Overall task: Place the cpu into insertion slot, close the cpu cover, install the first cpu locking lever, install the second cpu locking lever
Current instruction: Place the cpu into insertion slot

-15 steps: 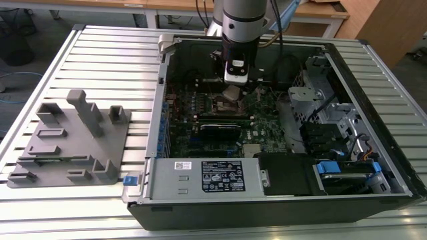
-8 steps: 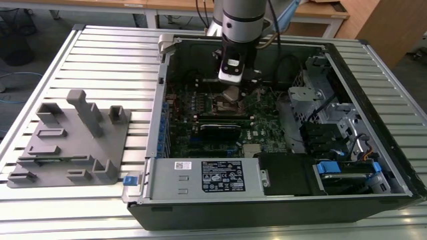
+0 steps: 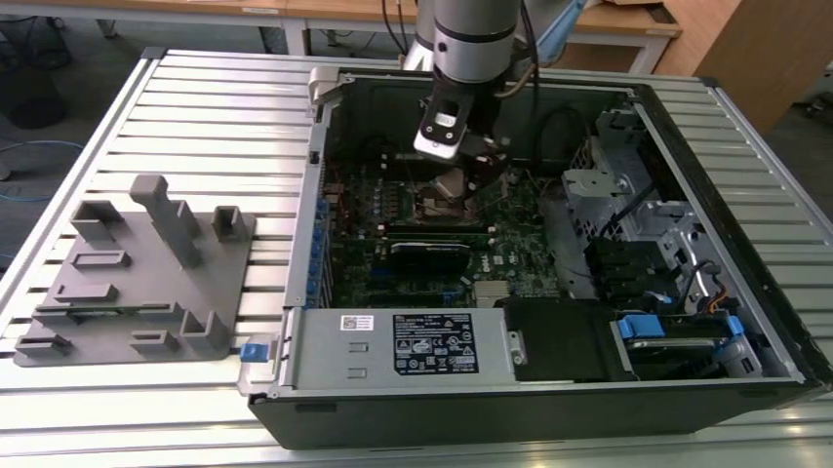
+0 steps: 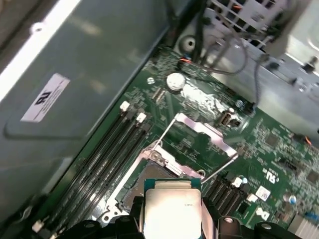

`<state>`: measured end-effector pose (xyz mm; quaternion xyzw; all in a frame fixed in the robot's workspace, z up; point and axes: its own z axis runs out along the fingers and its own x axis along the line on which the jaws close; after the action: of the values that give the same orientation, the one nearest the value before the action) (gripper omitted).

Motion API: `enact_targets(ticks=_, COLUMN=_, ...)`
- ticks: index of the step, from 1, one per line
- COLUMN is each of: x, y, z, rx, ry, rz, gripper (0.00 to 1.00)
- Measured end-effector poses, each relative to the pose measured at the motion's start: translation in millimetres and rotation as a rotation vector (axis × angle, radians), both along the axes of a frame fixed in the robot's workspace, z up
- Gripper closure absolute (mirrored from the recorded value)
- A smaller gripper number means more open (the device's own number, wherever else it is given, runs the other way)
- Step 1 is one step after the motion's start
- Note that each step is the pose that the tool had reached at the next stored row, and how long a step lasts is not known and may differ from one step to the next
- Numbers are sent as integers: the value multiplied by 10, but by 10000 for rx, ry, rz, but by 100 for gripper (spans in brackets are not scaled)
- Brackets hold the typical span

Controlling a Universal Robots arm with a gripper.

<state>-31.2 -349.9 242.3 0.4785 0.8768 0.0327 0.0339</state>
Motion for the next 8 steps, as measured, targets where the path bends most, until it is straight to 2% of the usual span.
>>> enact_targets(ticks=8, x=0, y=0, z=-4, rx=0, ry=1, rz=-1421, gripper=46)
